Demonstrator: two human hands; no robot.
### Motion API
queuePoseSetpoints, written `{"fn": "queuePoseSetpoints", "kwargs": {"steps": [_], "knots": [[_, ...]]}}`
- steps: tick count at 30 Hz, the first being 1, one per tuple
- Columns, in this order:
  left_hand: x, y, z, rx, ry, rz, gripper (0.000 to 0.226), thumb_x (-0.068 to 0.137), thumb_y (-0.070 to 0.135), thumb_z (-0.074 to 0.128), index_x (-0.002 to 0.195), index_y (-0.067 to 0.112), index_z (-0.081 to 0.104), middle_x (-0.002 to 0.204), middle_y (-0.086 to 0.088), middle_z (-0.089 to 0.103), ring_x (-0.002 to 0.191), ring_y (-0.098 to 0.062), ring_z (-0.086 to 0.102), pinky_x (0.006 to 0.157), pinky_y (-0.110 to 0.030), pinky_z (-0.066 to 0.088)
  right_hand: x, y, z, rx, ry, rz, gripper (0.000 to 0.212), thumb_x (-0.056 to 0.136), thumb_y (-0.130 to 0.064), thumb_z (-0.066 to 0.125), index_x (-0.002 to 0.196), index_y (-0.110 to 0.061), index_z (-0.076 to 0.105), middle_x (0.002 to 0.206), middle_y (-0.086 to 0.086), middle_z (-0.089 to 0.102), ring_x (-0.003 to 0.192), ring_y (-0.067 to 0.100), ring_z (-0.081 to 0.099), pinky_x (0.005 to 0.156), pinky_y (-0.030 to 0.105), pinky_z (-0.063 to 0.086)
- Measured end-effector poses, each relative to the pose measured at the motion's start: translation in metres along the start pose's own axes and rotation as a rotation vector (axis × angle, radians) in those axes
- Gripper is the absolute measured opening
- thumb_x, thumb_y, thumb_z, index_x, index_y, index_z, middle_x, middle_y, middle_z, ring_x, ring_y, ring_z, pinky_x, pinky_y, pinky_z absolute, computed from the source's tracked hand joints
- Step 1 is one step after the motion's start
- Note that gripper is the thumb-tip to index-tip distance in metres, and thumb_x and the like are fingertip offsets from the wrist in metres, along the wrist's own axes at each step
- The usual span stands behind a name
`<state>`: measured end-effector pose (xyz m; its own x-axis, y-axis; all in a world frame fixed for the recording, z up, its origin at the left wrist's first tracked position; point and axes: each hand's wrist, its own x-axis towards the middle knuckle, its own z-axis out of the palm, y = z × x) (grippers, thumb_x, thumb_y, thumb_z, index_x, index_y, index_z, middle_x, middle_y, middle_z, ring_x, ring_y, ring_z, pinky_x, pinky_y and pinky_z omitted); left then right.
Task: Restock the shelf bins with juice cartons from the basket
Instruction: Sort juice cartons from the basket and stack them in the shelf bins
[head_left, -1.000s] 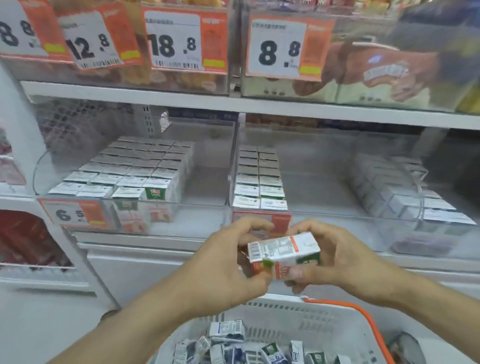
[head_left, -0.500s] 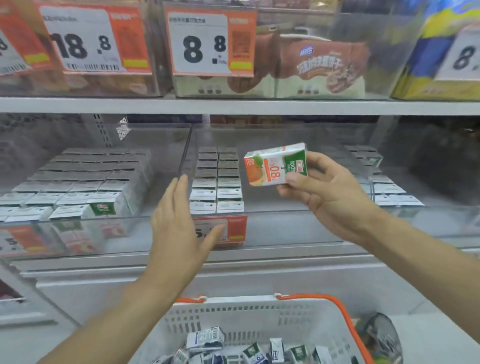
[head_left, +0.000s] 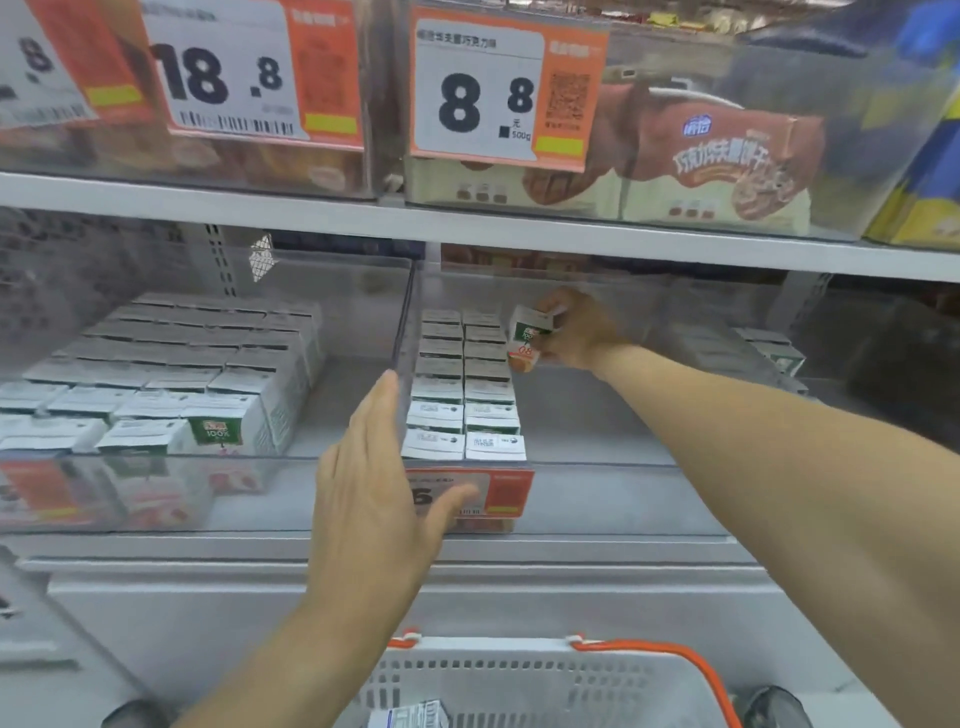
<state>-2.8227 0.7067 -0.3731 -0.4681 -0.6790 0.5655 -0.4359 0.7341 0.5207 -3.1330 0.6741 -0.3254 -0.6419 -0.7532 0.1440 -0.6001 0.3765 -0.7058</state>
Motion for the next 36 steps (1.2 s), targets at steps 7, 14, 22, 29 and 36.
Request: {"fn": "queuePoseSetpoints", "kwargs": {"steps": [7,14,22,29,36], "knots": [[0.0,-0.009,0.001,0.036,0.013,0.076,0.105,0.07,0.051,0.077,0.152,0.01,0.026,0.153,-0.006,0.041,0.131,-0.015,0.037,0.103,-0.022,0.022,0.002,0.004,0.017,-0.024,0.059,0.039,0.054,0.08,-0.008,0.078,0.124,-0.018,0.048,0.094,0.006,0.063,0.079,0.022,0.065,0.065,0.034,0.059],[-0.002,-0.009,-0.01,0.041,-0.082,0.071,0.108,0.075,0.051,0.078,0.156,0.019,0.015,0.16,0.003,0.029,0.132,-0.021,0.042,0.107,-0.027,0.028,-0.092,-0.032,-0.039,-0.035,0.065,-0.168,0.027,0.087,-0.011,0.068,0.112,-0.017,0.058,0.096,-0.002,0.066,0.08,0.014,0.064,0.065,0.018,0.046],[-0.007,0.008,-0.045,-0.147,0.019,0.115,0.055,0.083,0.012,0.071,0.133,0.008,0.049,0.13,-0.007,0.053,0.121,-0.014,0.049,0.107,-0.017,0.033,-0.269,-0.029,-0.059,0.042,-0.386,-0.325,0.007,0.089,-0.011,0.071,0.089,-0.017,0.07,0.077,-0.005,0.072,0.066,0.013,0.07,0.062,0.018,0.05],[-0.038,0.035,-0.053,-0.19,-0.55,-0.009,0.005,0.09,0.015,0.066,0.091,0.02,0.067,0.078,0.002,0.067,0.069,-0.016,0.063,0.068,-0.03,0.052,-0.332,0.061,-0.003,-0.135,-0.837,-0.044,0.02,0.093,-0.025,0.069,0.109,-0.014,0.072,0.1,-0.004,0.072,0.076,-0.004,0.064,0.072,0.006,0.042],[-0.092,0.028,-0.015,0.313,-1.205,0.098,0.026,0.093,0.041,0.061,0.109,0.022,0.061,0.094,0.011,0.062,0.078,-0.007,0.052,0.073,-0.025,0.039,-0.377,0.135,0.044,-0.202,-1.009,0.148,0.028,0.091,-0.029,0.071,0.115,-0.016,0.068,0.104,0.002,0.072,0.091,0.023,0.07,0.083,0.035,0.056]]}}
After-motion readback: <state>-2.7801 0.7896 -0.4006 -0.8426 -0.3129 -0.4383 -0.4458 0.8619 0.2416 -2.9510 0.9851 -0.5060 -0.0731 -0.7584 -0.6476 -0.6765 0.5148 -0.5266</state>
